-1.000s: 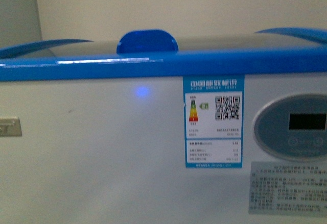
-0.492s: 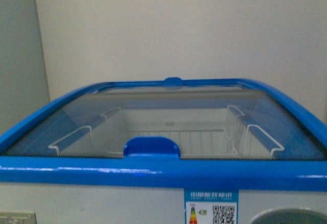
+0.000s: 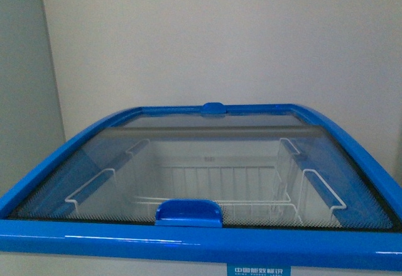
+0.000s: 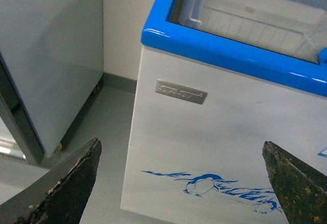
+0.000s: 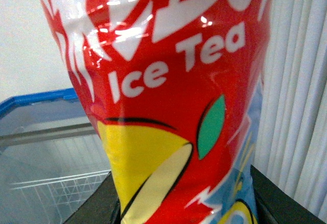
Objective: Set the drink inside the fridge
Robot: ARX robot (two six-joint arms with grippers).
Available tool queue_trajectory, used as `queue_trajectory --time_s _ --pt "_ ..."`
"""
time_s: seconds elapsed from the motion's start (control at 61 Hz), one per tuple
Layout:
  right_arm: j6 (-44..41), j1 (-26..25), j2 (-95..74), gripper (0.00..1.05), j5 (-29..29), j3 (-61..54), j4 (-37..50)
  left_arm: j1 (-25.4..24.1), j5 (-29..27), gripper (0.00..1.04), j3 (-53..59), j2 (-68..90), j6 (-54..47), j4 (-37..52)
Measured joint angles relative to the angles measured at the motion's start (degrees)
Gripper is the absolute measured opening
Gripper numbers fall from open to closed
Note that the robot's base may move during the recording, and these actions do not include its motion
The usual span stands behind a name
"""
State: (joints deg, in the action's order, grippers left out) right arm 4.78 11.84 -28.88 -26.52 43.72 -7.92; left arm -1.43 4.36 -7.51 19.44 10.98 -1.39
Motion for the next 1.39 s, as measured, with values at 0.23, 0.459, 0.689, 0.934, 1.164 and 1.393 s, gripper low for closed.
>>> queue_trajectory --time_s 0.23,0.459,0.689,0.934,1.164,1.393 --pt "0.0 0.0 0.0 0.41 0.1 0.0 0.0 1.5 1.8 0.97 -16.1 30.6 -4.5 20.2" --pt "0.0 0.0 0.0 0.41 0.1 0.0 0.0 9.8 18.6 0.97 -33.6 47.9 -23.0 20.8" --pt "0.0 0.0 0.0 0.41 -0.1 0.0 0.0 16.5 25.9 0.97 -43.5 55.5 -41.1 11.8" --pt "0.0 0.0 0.0 0.41 0.0 0.0 0.0 18.2 25.6 0.97 -46.2 63.7 -50.4 10.8" --pt "0.0 0.0 0.0 0.41 0.0 0.0 0.0 18.4 26.1 0.97 -47.7 67.6 -52.6 10.3" --pt "0.0 0.0 0.0 0.41 0.0 0.0 0.0 18.2 26.1 0.97 -50.7 72.9 -55.3 10.2"
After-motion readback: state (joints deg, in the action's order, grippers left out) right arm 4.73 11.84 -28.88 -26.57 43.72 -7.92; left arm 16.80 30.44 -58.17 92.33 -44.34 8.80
